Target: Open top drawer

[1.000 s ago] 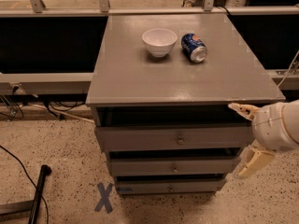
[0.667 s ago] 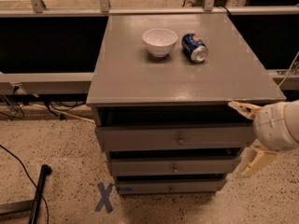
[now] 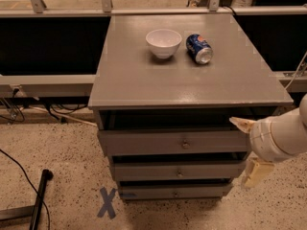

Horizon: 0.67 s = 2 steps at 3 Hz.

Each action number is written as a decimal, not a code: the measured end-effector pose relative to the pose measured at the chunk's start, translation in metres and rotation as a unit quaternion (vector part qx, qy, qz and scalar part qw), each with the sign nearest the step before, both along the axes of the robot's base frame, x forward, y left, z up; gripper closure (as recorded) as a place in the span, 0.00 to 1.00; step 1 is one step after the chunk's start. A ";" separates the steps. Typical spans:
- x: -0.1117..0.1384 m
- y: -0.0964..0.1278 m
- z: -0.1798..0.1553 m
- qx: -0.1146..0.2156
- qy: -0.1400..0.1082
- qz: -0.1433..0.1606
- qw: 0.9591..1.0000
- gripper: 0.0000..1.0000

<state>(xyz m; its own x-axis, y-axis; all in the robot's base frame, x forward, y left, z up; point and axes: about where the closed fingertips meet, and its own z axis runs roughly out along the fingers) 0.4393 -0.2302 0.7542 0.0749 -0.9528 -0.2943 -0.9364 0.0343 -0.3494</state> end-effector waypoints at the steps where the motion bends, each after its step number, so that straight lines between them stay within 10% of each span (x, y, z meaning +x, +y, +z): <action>1: 0.007 -0.014 -0.043 -0.005 0.005 0.005 1.000 0.00; 2: 0.020 -0.019 -0.063 0.003 -0.008 0.014 1.000 0.00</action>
Offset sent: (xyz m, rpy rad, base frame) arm 0.0405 -0.0264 -0.0893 0.0323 -0.0594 0.0496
